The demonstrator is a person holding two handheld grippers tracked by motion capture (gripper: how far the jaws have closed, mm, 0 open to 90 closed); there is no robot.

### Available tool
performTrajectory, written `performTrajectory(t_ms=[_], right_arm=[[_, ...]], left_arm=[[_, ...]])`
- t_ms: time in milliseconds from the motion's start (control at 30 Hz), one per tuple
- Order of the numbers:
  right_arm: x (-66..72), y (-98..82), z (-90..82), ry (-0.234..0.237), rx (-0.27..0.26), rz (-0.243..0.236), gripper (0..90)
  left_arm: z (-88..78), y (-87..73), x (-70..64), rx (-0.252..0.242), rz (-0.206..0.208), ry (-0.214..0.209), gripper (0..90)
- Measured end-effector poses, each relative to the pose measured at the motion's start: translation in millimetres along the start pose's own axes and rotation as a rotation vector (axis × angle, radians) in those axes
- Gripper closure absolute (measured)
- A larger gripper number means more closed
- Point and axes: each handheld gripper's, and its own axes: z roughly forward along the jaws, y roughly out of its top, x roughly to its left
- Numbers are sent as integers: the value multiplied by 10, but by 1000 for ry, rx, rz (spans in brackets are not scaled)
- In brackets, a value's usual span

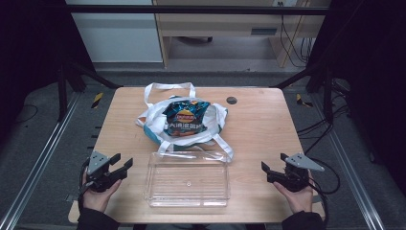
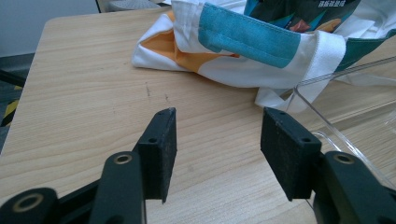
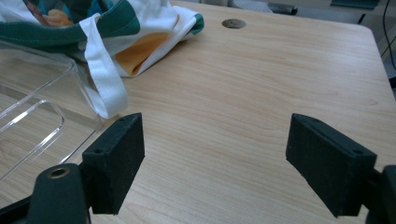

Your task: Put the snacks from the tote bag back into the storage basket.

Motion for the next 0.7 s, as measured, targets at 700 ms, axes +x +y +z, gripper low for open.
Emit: performTrajectory(t_ms=[700], right_arm=[[35, 14, -22, -16, -27, -19, 217]], left_arm=[[23, 65, -120, -1, 13, -49, 448]])
